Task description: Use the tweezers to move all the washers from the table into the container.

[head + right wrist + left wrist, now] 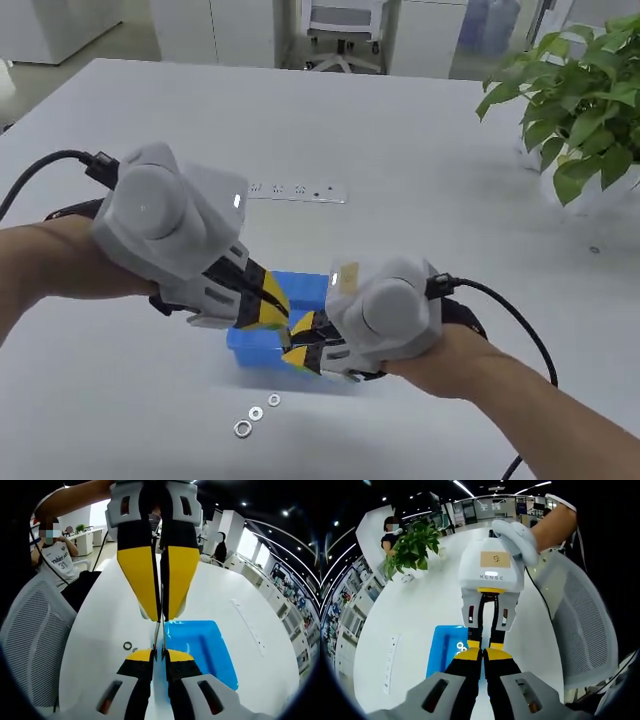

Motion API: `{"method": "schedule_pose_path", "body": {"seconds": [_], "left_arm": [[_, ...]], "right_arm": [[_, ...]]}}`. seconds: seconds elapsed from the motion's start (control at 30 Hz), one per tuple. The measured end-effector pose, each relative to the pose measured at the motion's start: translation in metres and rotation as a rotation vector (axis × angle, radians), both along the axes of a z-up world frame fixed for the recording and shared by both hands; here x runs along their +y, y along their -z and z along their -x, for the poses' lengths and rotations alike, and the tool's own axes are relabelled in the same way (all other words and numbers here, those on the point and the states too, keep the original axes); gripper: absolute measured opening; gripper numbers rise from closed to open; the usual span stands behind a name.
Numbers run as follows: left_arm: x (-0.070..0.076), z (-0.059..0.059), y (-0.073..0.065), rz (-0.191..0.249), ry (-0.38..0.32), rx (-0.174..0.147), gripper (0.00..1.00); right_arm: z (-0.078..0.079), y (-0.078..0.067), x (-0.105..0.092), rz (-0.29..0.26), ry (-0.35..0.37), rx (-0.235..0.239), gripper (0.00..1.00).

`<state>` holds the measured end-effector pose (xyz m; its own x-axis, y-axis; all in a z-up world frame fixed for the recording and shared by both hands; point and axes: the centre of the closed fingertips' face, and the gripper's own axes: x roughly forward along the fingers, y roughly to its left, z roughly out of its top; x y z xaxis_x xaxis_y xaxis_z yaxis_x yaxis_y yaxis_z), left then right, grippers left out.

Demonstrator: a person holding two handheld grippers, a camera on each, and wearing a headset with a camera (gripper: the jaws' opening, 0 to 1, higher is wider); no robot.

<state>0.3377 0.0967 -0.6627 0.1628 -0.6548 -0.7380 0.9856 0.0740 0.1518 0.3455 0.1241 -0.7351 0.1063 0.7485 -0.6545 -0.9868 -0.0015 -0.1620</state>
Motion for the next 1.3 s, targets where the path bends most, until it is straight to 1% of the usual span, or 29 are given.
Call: {"method": "schedule_pose_path", "body": {"seconds": [0.17, 0.53, 0.87, 1.03, 1.3], "left_arm": [[0.004, 0.005, 0.011, -0.013, -0.002, 0.022, 0.06], [0.008, 0.015, 0.027, -0.026, -0.013, 0.062, 0.06], [0.012, 0.018, 0.038, -0.033, -0.022, 0.086, 0.06], [0.013, 0.02, 0.042, -0.031, -0.027, 0.095, 0.06], [0.015, 0.019, 0.047, -0.035, -0.029, 0.104, 0.06]], "right_arm": [[0.005, 0.01, 0.003, 0.004, -0.009, 0.019, 0.11], [0.015, 0.028, 0.006, 0.012, -0.027, 0.057, 0.11], [0.019, 0.039, 0.009, 0.012, -0.036, 0.084, 0.12], [0.021, 0.043, 0.011, 0.016, -0.043, 0.088, 0.12], [0.021, 0.048, 0.014, 0.018, -0.047, 0.096, 0.12]]}}
